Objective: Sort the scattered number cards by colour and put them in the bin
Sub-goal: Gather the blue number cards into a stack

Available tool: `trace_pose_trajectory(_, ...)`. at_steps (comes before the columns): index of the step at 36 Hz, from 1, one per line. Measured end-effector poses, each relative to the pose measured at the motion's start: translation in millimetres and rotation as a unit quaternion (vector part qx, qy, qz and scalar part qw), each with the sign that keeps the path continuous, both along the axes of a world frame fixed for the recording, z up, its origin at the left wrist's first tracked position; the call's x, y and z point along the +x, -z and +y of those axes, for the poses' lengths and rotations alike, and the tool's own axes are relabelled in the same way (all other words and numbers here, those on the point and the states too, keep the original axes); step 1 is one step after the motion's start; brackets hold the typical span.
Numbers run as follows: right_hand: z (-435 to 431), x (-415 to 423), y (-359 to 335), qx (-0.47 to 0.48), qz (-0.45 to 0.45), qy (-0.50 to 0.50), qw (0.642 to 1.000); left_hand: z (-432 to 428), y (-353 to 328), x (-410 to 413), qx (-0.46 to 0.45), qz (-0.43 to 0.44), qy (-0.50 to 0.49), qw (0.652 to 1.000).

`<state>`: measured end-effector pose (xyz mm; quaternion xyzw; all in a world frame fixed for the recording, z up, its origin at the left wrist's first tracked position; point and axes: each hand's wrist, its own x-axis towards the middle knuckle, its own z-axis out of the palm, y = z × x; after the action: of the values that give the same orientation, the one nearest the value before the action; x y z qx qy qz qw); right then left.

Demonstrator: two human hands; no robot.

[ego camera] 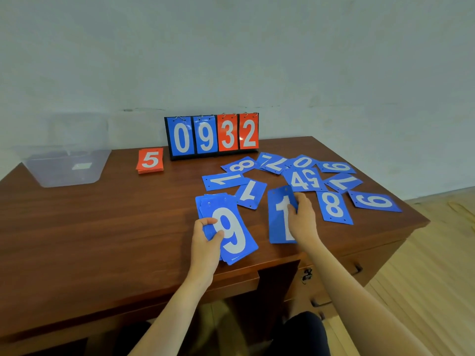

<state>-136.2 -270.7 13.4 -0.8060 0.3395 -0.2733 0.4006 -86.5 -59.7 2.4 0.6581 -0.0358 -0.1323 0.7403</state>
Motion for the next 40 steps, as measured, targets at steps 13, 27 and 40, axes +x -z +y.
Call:
trace_pose_trajectory(13,61.4,28.2,-10.3,0.129,-0.104,-0.100,0.981,1.0,-7.4,8.2,-0.046,0.007,0.000,0.999)
trace_pose_trajectory(27,74.9,78.6,3.1,0.059,-0.071,-0.136,0.986,6.2,3.8,38.9,-0.044,-0.013,0.020,0.999)
trace_pose_trajectory(40,-17.9,136.5,1.3,-0.159,0.252,-0.360,0.884,20.1,3.1,71.0,-0.069,0.023,-0.035,0.997)
